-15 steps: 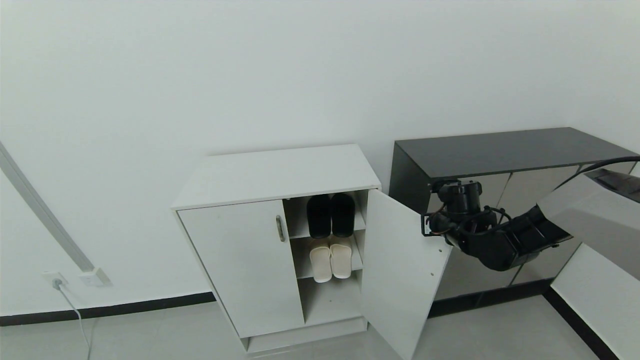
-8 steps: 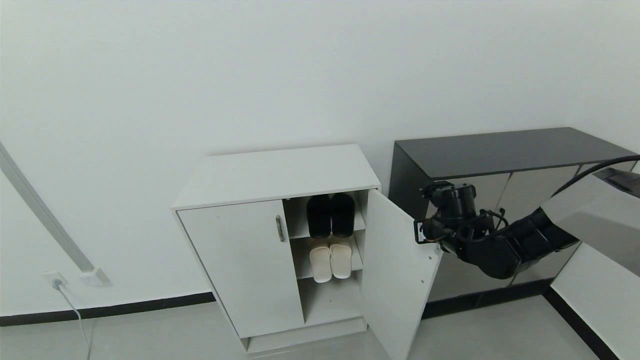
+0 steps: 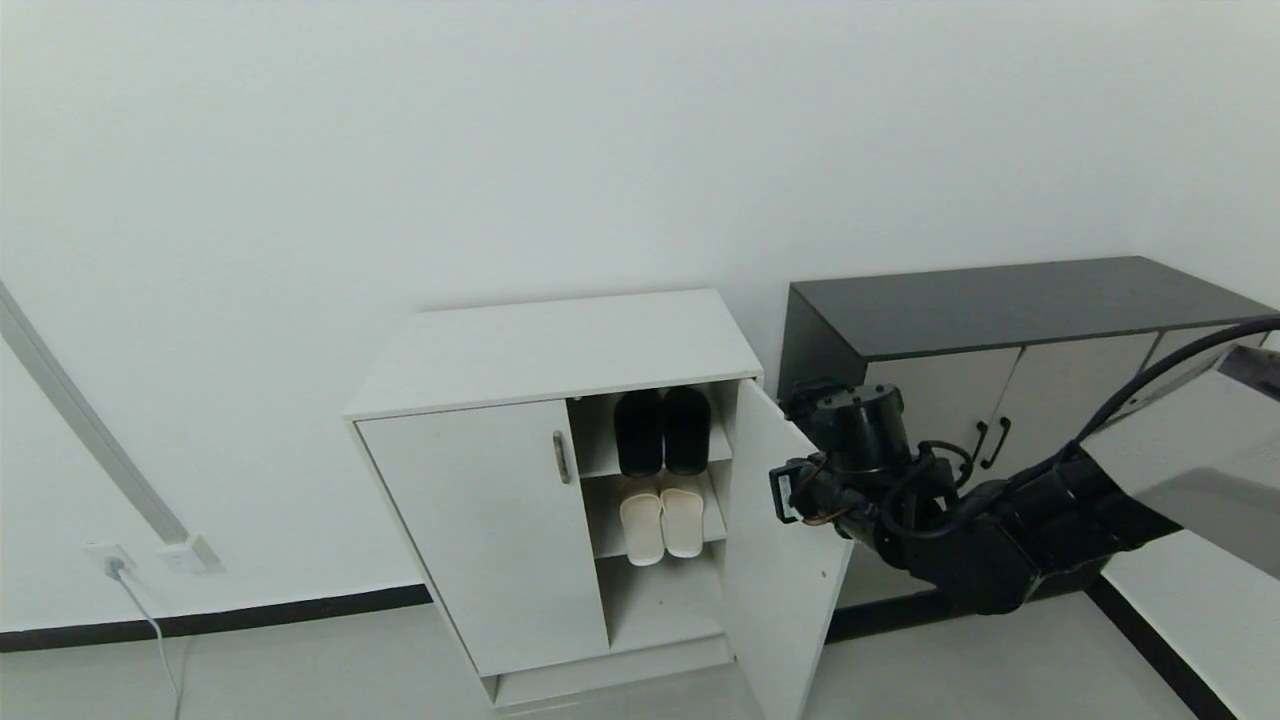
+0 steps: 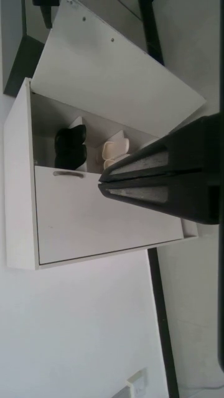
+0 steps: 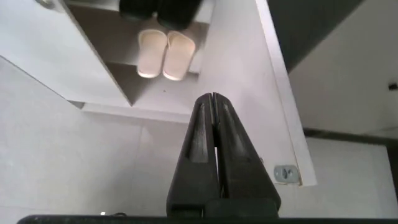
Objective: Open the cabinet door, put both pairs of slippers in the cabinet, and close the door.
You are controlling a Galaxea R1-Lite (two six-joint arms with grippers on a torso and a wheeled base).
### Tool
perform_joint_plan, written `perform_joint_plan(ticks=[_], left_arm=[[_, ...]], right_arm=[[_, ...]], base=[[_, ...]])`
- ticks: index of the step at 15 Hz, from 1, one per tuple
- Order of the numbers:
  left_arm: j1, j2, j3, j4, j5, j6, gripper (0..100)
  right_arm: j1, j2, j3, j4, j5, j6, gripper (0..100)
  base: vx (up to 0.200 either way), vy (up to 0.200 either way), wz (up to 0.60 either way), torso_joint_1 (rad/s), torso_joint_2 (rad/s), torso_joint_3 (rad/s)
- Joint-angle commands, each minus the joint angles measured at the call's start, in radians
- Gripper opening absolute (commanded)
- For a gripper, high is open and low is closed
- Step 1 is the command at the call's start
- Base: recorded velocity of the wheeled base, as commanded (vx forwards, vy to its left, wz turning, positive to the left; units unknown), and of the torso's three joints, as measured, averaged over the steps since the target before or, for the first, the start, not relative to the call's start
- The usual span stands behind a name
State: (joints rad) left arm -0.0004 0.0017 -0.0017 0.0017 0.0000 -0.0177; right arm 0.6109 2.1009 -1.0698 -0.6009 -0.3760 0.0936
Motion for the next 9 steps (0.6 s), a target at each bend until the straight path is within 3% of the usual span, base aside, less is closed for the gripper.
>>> perform_joint_plan(ticks=[1,4,9], left_arm=[[0.0,0.0,0.0,0.0,0.002,-0.001,0],[0.0,0.0,0.0,0.0,0.002,-0.001,0],[0.0,0.0,0.0,0.0,0.002,-0.001,0]], right_arm=[[-0.069,0.021,-0.038,0.001,-0.001,-0.012,0],[-0.145,0.077,-0.084,0.001,0.006,-0.017,0],[-0.145,0.134,-0.099,0.0,0.008,-0.015,0]], base=[[0.0,0.0,0.0,0.0,0.0,0.0],[0.0,0.0,0.0,0.0,0.0,0.0],[0.0,0.0,0.0,0.0,0.0,0.0]])
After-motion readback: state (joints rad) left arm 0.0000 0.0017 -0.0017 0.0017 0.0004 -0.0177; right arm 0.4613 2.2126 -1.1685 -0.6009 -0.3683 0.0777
